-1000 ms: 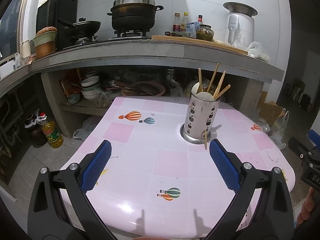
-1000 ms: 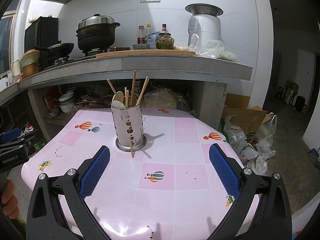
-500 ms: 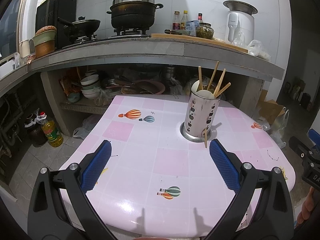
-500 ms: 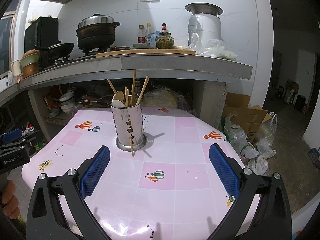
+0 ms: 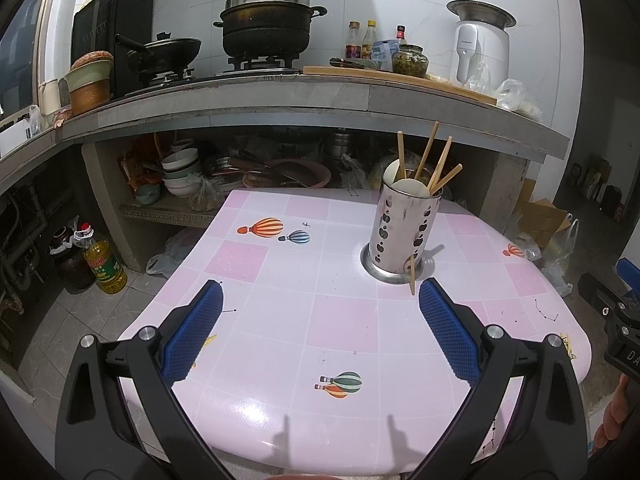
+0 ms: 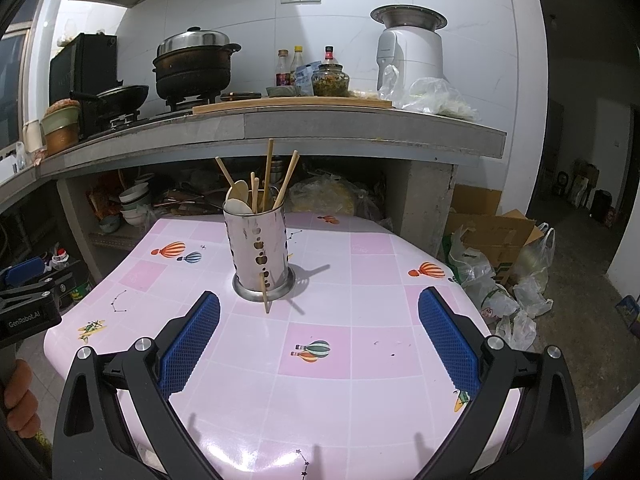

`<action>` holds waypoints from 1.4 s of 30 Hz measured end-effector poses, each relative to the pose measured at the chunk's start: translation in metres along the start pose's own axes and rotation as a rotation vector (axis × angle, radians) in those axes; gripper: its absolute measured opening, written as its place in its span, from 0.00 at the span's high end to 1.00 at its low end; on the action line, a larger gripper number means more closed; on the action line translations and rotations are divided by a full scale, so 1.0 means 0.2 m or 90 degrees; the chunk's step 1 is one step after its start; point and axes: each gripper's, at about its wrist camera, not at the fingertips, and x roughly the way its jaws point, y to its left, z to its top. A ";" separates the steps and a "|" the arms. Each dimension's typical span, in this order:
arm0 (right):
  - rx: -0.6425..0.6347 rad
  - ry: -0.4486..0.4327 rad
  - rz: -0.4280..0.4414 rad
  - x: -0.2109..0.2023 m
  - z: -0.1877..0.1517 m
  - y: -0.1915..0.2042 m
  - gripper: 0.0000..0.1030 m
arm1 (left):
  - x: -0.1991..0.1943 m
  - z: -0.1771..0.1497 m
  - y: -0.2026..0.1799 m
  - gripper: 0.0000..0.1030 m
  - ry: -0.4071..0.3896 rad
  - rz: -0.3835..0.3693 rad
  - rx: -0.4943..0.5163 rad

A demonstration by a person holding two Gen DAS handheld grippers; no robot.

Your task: Organize utensils

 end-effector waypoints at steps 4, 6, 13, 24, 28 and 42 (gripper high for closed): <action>0.001 0.001 0.001 0.00 0.00 0.00 0.06 | 0.00 0.00 0.00 0.08 0.000 0.000 0.001; 0.003 0.002 0.004 0.00 0.00 0.01 0.06 | 0.00 0.00 0.00 0.08 0.000 0.000 0.000; 0.002 0.002 0.005 0.00 -0.01 0.02 0.06 | 0.00 0.00 0.00 0.08 0.000 0.000 0.000; 0.002 0.002 0.005 0.00 -0.01 0.02 0.06 | 0.00 0.00 0.00 0.08 0.001 -0.001 0.000; 0.003 0.002 0.005 0.00 -0.01 0.01 0.06 | 0.00 0.00 0.00 0.08 0.000 -0.001 0.001; 0.001 0.002 0.007 0.00 -0.01 0.03 0.06 | 0.00 0.00 0.00 0.08 0.000 0.000 0.001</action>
